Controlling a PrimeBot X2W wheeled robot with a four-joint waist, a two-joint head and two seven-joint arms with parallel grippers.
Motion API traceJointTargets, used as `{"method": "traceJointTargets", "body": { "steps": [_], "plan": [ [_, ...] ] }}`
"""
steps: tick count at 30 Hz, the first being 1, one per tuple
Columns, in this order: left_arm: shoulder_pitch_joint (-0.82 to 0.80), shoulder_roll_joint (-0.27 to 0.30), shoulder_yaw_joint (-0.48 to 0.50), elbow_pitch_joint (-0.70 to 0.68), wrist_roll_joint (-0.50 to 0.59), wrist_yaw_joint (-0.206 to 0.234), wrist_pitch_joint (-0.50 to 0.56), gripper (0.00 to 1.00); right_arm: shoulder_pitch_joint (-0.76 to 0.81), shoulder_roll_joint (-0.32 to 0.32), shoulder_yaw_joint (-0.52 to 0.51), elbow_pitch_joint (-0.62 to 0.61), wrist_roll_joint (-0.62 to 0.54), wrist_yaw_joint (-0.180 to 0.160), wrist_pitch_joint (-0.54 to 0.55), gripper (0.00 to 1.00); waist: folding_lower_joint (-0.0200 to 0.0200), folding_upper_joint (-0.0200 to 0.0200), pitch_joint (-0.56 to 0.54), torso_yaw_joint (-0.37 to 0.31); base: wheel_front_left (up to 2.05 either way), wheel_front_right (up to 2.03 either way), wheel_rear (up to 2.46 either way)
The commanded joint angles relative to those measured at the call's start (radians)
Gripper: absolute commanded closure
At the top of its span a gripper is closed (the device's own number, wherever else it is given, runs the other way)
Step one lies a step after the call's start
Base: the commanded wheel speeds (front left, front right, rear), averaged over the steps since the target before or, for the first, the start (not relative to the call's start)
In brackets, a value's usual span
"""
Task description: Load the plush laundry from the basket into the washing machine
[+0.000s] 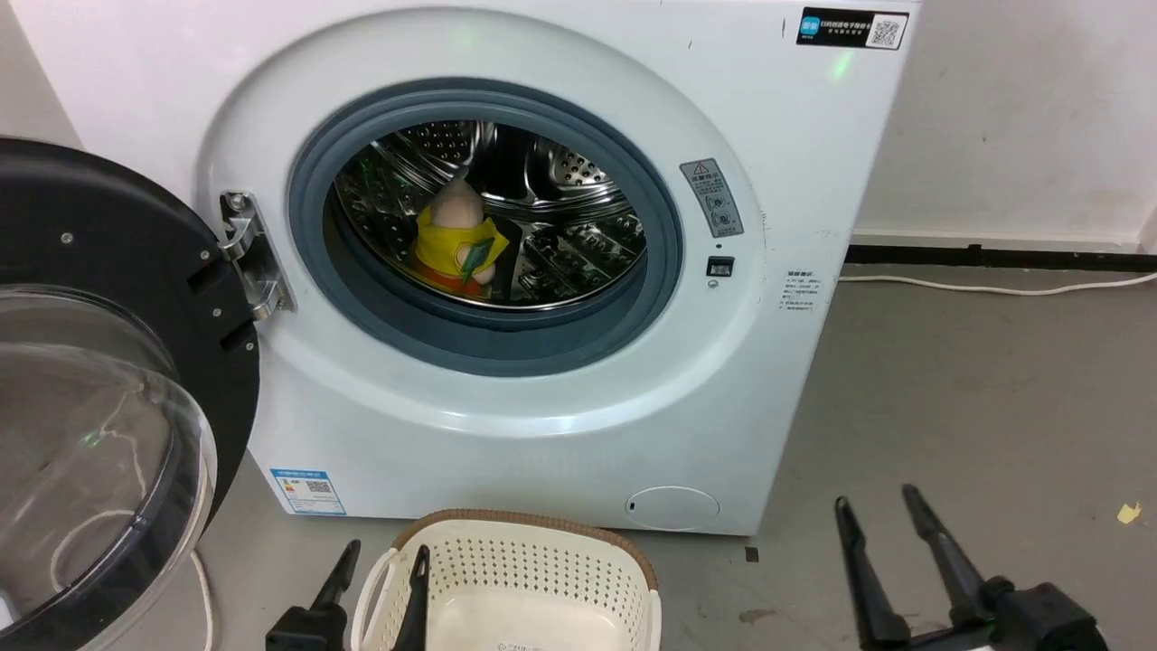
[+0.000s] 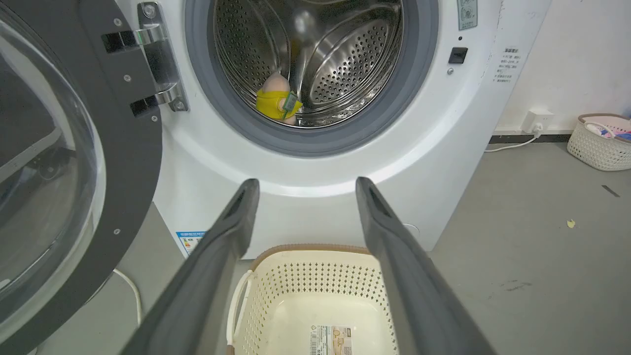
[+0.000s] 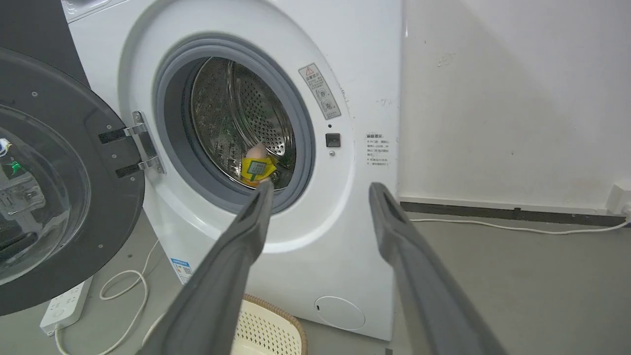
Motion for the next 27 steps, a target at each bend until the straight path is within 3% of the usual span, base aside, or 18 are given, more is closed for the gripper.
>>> {"method": "traceJointTargets", "body": {
  "steps": [1, 10, 11, 27],
  "plan": [
    [0.007, -0.003, 0.004, 0.012, -0.002, -0.006, -0.001, 0.00, 0.011, -0.001, 0.004, 0.008, 0.005, 0.001, -0.005, 0.00, 0.0000, 0.0000, 0.002, -0.001, 0.00, 0.00, 0.00],
    [-0.002, -0.021, 0.023, 0.020, 0.006, -0.004, -0.006, 0.00, 0.018, -0.001, -0.001, 0.055, 0.000, 0.001, -0.005, 0.00, 0.0000, 0.0000, 0.006, 0.005, 0.00, 0.00, 0.00],
    [0.000, -0.021, 0.020, 0.018, 0.001, 0.000, -0.001, 1.00, 0.004, 0.000, -0.001, 0.055, 0.000, 0.000, 0.000, 1.00, 0.0000, 0.0000, 0.006, 0.005, 0.00, 0.00, 0.00],
    [-0.005, -0.043, 0.052, 0.001, 0.035, -0.018, 0.024, 1.00, -0.008, 0.000, -0.009, 0.050, -0.016, 0.000, 0.026, 1.00, 0.0000, 0.0000, 0.011, 0.008, 0.00, 0.00, 0.00]
  ]
}}
